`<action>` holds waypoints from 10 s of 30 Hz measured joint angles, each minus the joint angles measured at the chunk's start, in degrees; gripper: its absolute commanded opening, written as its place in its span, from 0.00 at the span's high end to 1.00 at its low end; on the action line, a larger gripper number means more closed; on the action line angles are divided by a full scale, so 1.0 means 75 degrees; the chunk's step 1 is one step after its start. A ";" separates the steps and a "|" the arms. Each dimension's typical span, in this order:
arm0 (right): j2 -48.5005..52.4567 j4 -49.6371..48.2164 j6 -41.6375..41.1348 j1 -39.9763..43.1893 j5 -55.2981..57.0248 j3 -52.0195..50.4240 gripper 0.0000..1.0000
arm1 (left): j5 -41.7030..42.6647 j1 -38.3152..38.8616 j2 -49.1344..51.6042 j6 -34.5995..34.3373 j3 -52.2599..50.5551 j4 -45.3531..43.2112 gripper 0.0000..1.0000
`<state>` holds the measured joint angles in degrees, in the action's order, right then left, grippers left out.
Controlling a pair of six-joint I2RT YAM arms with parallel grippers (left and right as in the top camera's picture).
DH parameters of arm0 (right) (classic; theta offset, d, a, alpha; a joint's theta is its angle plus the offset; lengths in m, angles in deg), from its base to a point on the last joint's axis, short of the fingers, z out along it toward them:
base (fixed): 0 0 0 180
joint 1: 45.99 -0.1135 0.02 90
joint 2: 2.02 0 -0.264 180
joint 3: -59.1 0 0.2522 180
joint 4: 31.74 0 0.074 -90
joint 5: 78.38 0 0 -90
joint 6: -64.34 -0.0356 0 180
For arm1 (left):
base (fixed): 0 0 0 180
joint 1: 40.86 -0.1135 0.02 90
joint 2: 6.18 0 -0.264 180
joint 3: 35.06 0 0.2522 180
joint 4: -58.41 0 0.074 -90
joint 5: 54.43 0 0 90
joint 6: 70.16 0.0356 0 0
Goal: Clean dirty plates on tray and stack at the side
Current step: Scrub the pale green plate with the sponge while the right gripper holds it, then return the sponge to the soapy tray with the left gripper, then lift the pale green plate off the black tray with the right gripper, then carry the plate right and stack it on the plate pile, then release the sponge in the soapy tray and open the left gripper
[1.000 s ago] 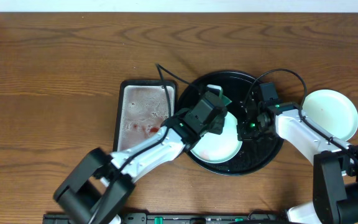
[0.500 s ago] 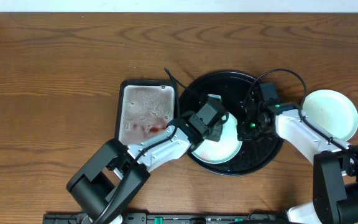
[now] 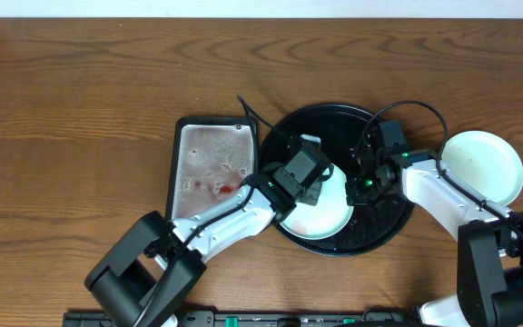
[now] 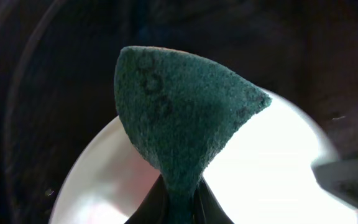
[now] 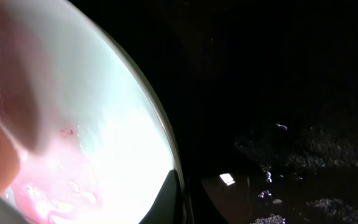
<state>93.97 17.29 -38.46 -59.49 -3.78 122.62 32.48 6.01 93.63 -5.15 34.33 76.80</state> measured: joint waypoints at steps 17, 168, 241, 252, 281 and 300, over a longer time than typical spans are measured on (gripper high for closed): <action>0.0000 0.0000 -0.0003 0.0000 0.0003 0.0000 0.99 | 0.0571 0.0367 0.0353 -0.0481 0.0000 -0.1227 0.93; -0.3593 -0.1545 0.2579 -0.4354 1.0777 -0.0015 0.99 | -0.0262 -0.2993 -0.0478 0.0772 -0.0417 0.2200 0.51; -0.2804 -0.0227 -0.2028 0.4852 0.2457 -0.0009 0.99 | -0.0236 -0.2993 -0.2127 0.0131 -0.0423 0.3791 0.38; -0.2072 -0.0393 -0.2509 0.6939 0.1693 -0.0009 0.99 | -0.0236 -0.2993 -0.2127 0.0134 -0.0423 0.3789 0.38; -0.2063 -0.0166 0.0903 0.3314 -0.1440 0.0015 0.01 | -0.0108 -0.3587 -0.2127 0.0102 -0.0411 0.4561 0.24; -0.4065 0.1271 0.1370 0.1139 0.0679 -0.0093 0.01 | 0.0831 -0.4884 -0.5077 0.0175 -0.1241 0.6067 0.20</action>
<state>63.48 26.82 -28.18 -50.94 1.31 121.92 38.71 -30.62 55.56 -3.84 25.02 122.30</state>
